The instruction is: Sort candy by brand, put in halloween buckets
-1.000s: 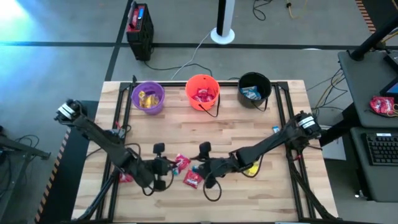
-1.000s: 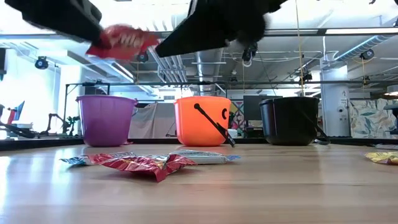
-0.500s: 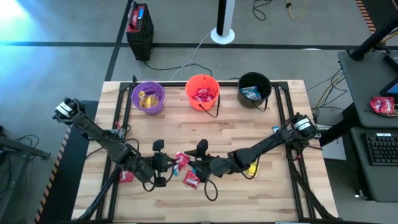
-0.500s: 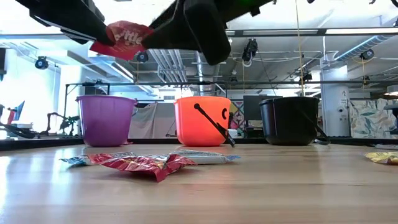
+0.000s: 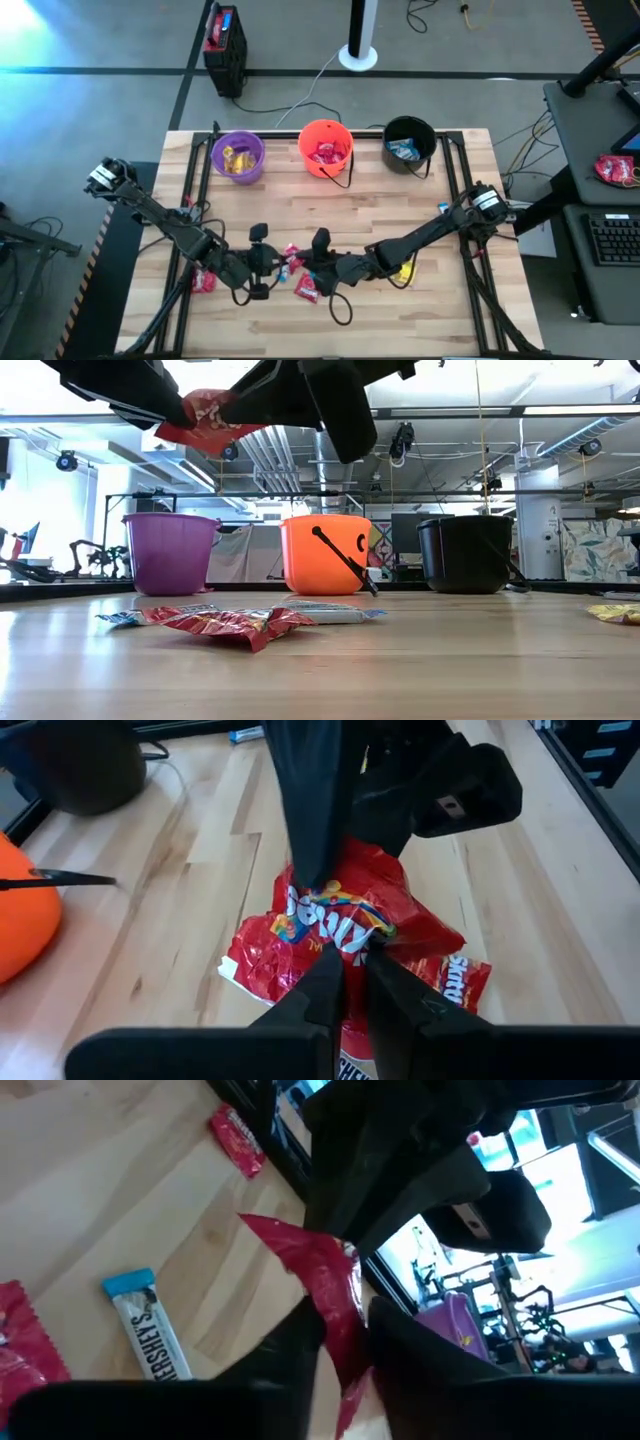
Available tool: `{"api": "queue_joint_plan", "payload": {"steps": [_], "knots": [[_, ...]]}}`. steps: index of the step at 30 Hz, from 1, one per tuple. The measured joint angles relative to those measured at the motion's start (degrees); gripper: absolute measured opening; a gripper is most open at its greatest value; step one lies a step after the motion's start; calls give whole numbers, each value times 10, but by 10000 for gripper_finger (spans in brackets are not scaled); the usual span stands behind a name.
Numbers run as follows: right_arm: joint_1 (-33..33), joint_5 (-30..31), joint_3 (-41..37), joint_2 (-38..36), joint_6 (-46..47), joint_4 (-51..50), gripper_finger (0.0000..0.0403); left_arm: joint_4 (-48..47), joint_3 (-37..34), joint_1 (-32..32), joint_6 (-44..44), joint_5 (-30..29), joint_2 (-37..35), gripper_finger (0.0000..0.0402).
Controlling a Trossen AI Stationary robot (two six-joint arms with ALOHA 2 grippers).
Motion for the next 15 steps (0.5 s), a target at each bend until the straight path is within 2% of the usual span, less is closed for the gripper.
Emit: {"api": "queue_joint_plan", "payload": {"steps": [4, 8, 15], "knots": [[0, 3, 3, 0, -9, -7, 24, 2, 0, 0, 0, -18, 0, 14], [-1, 5, 3, 0, -7, -7, 16, 3, 0, 0, -7, -27, 0, 40], [-10, 19, 3, -2, 9, -26, 13, -27, 1, 0, 16, -42, -9, 147]]}}
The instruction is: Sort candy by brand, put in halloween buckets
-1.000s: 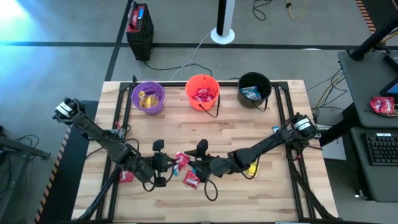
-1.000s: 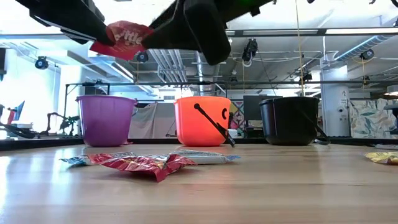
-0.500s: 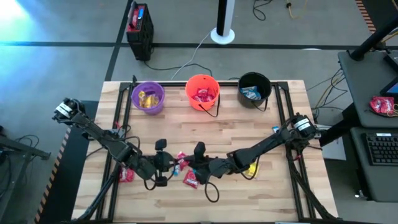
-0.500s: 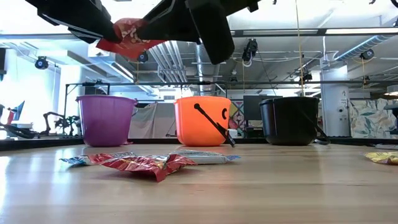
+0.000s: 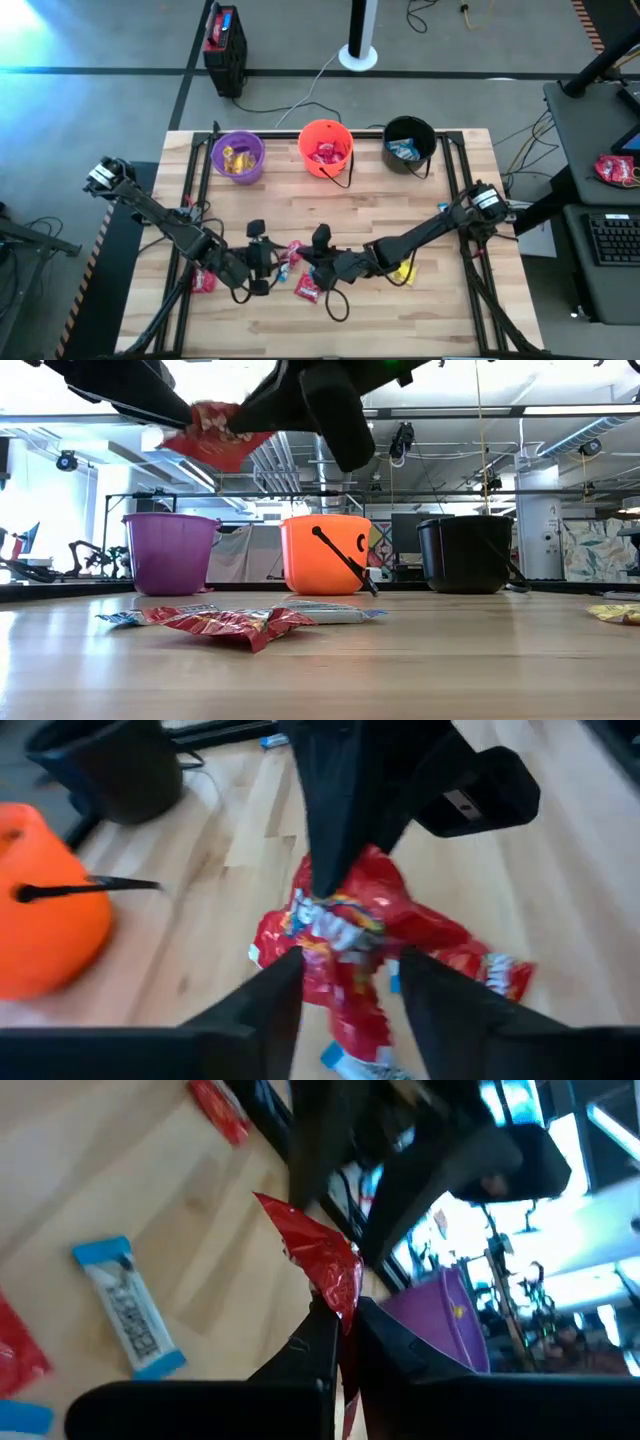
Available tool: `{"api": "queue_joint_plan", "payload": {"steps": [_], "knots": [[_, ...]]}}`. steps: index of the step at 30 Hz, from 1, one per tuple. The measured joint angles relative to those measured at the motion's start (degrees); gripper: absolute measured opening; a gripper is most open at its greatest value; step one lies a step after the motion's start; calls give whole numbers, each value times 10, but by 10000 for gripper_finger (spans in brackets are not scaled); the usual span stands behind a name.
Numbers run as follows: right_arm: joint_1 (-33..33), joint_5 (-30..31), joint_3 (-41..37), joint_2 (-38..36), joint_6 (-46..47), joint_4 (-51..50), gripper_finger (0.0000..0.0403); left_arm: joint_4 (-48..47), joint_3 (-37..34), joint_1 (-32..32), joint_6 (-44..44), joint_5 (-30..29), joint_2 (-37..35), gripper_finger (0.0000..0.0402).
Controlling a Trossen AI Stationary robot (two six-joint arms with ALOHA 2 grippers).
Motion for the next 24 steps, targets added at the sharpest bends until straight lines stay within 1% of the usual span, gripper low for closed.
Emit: {"api": "queue_joint_plan", "payload": {"steps": [2, 4, 7, 10, 12, 14, 16, 17, 18, 21, 24], "knots": [[-7, 14, 0, -3, 7, -11, 13, -13, 0, 0, 14, -14, -3, 176], [-16, 46, 0, -7, 7, -22, 13, -34, 0, 0, 24, -31, -8, 200], [-37, 102, -1, -20, 4, -46, 13, -76, 0, 0, 27, -82, -20, 225], [-78, 147, -2, -45, 4, -57, 13, -127, 0, 3, 21, -137, -40, 236], [-117, 152, -2, -64, 22, -56, 13, -156, 0, 7, 12, -169, -54, 237], [-161, 146, -2, -86, 62, -67, 13, -183, 0, 14, 0, -192, -66, 235], [-211, 124, -2, -107, 121, -94, 12, -206, 0, 22, -14, -204, -77, 233], [-237, 99, -2, -116, 160, -118, 12, -215, -1, 26, -20, -206, -80, 233], [-263, 65, 1, -123, 203, -142, 12, -219, -3, 30, -24, -206, -82, 233], [-342, -65, 5, -134, 337, -191, 12, -222, -13, 43, -32, -211, -82, 233], [-405, -182, 6, -128, 423, -212, 12, -222, -25, 52, -45, -233, -73, 233]]}}
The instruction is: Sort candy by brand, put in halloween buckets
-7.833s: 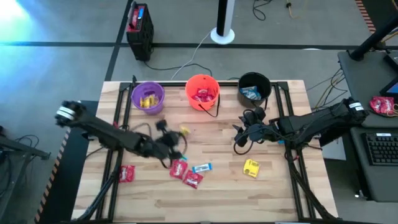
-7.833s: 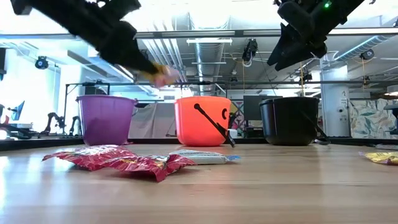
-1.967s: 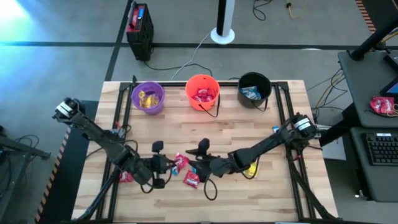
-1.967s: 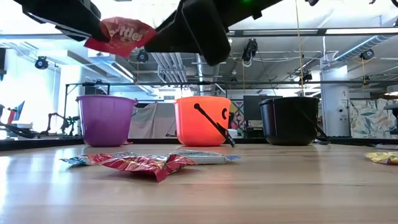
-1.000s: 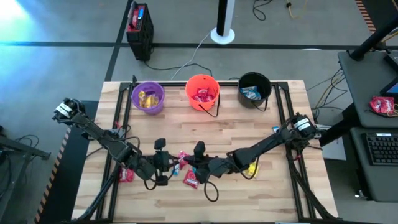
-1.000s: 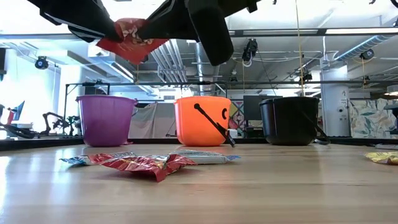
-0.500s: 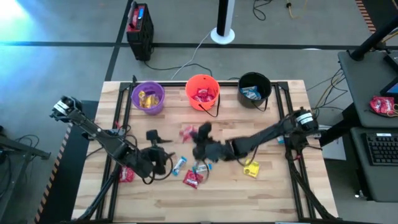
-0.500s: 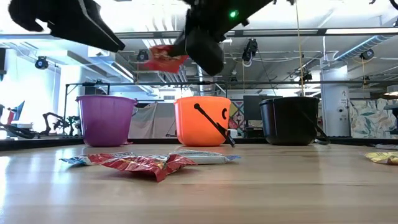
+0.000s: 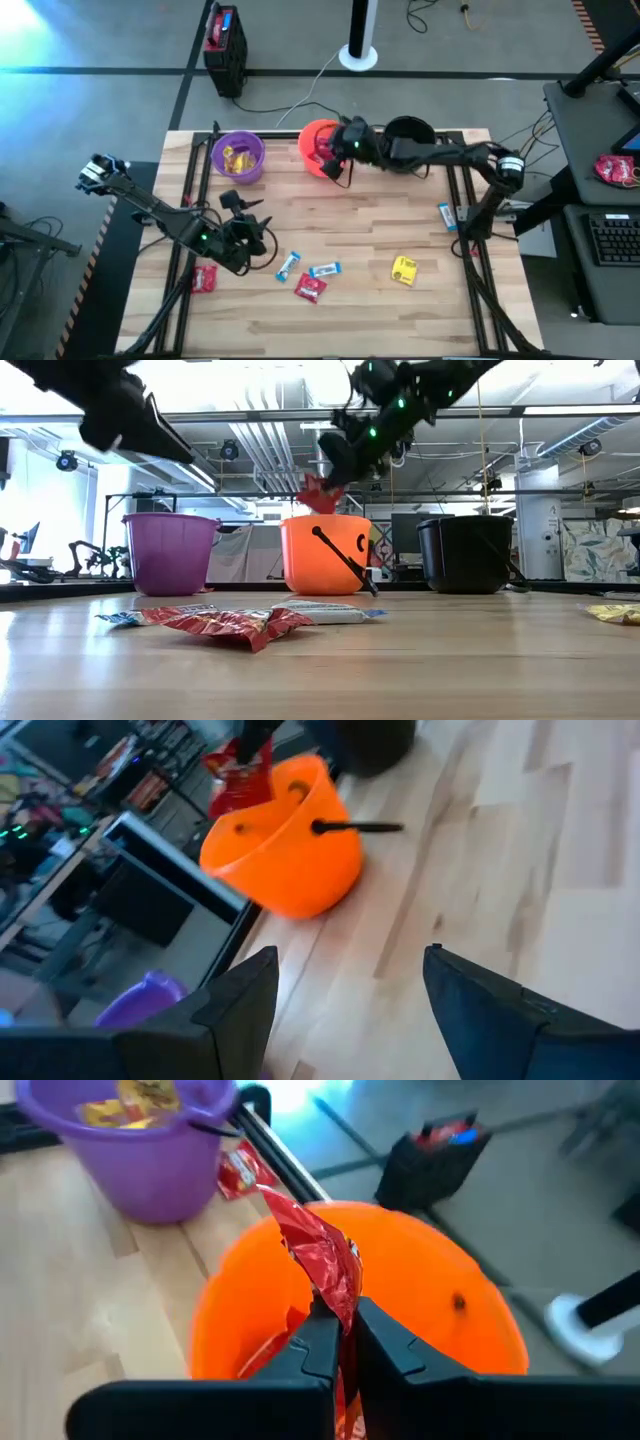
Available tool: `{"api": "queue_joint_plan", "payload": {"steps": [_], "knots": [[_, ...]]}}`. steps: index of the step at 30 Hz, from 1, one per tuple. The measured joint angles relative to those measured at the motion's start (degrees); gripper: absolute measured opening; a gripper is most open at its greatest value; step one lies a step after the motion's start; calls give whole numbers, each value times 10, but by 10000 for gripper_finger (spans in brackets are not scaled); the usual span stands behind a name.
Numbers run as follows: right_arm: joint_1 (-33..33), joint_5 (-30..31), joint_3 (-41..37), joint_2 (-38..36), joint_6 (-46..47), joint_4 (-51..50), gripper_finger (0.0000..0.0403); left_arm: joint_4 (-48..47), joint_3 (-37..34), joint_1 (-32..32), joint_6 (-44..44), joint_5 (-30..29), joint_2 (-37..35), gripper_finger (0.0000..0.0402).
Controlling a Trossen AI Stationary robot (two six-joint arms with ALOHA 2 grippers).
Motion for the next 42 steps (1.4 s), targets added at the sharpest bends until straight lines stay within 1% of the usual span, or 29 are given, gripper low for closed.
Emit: {"api": "queue_joint_plan", "payload": {"steps": [1, 3, 6, 9, 17, 20, 22, 25, 29, 35, 37, 39, 42], "knots": [[-13, -21, 0, 5, 15, -2, 12, 0, -5, 2, -5, -3, 4, 233], [-29, -33, 0, 12, 37, -3, 12, 0, -13, 5, -16, -6, 8, 233], [-37, -36, 0, 15, 50, -3, 14, 0, -20, 5, -38, -7, 13, 233], [-39, -27, 0, 16, 52, -5, 36, 1, -20, 5, -57, 0, 12, 233], [-39, -27, 0, 16, 70, -25, 147, 6, -20, 5, -110, 109, 11, 233], [-32, -30, 0, 4, 70, -36, 172, 16, -20, 5, -114, 148, 11, 233], [-21, -30, 0, -15, 69, -50, 181, 27, -20, 5, -121, 178, 11, 233], [9, -31, 0, -49, 61, -82, 186, 43, -20, 4, -140, 225, 14, 233], [60, -27, -4, -95, 57, -129, 181, 69, -20, 2, -169, 282, 34, 233], [140, -21, -32, -144, 85, -162, 166, 174, -20, -19, -171, 291, 108, 233], [168, 7, -43, -152, 93, -162, 162, 212, -20, -27, -173, 291, 138, 233], [195, 53, -54, -157, 95, -161, 160, 241, -18, -34, -183, 284, 165, 233], [229, 123, -69, -156, 95, -162, 161, 253, -12, -46, -205, 257, 202, 233]]}}
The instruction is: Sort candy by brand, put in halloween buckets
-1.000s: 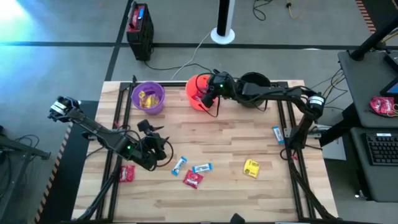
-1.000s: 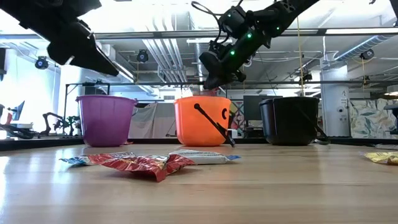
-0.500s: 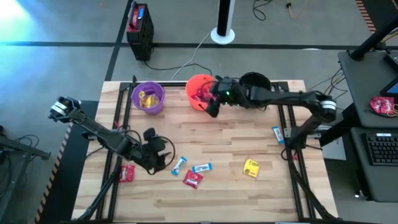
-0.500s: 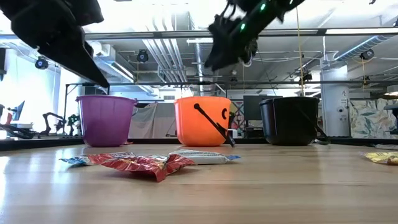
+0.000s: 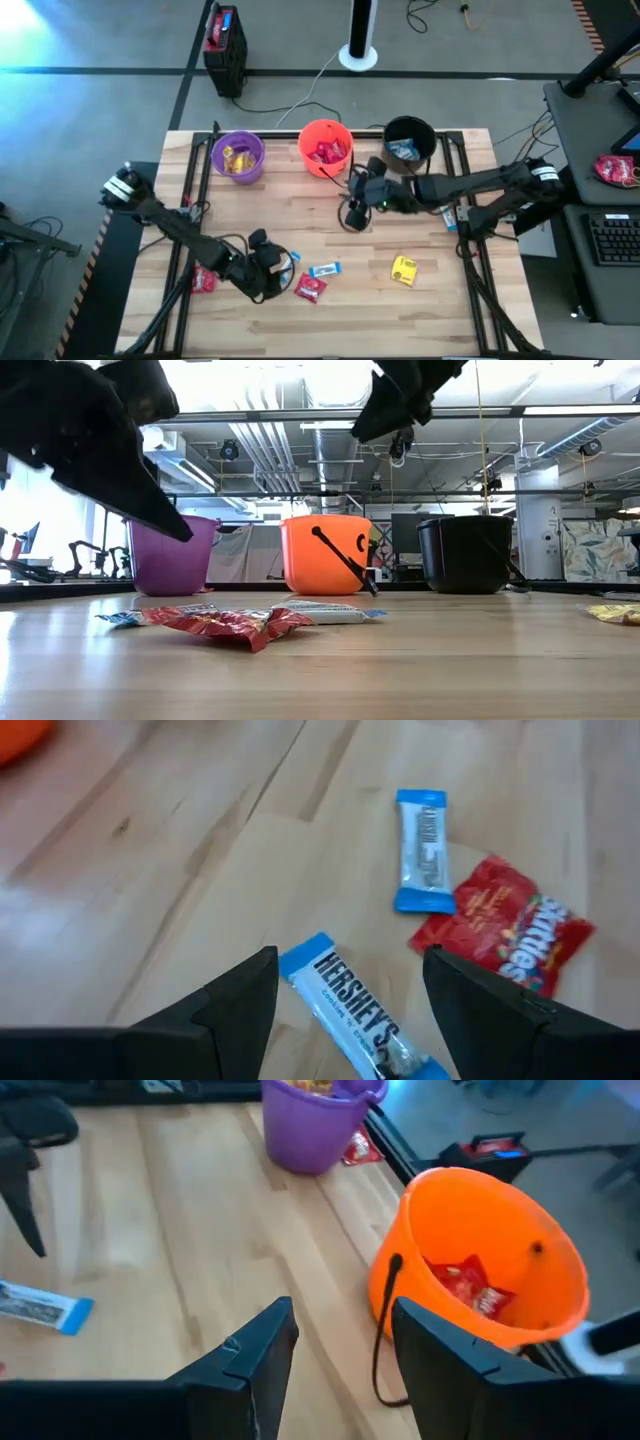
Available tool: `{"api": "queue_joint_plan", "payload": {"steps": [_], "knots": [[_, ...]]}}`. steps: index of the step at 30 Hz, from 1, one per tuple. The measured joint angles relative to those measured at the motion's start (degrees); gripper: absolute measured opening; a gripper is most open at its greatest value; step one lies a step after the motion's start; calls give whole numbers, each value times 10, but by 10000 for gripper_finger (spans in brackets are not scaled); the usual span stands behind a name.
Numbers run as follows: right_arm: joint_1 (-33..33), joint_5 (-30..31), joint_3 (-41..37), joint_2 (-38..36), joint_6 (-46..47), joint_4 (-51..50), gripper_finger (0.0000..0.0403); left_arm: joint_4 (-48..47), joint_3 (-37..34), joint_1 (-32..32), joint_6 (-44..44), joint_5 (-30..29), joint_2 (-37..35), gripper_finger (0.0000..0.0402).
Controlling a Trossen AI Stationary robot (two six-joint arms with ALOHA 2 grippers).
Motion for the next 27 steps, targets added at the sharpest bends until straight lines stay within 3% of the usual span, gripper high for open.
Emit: {"api": "queue_joint_plan", "payload": {"steps": [4, 11, 18, 21, 27], "knots": [[26, 39, -21, 4, 8, 11, 169, 4, 0, -7, -58, -16, 52, 233], [36, 45, -50, 0, 41, 16, 188, 68, 0, -13, -91, -29, 146, 233], [36, 46, -51, 1, 42, 20, 192, 78, 2, -19, -131, -45, 181, 223], [36, 46, -51, 1, 42, 22, 192, 78, 2, -23, -130, -46, 185, 187], [36, 46, -59, 4, 48, 24, 192, 71, 1, -24, -105, -39, 179, 73]]}}
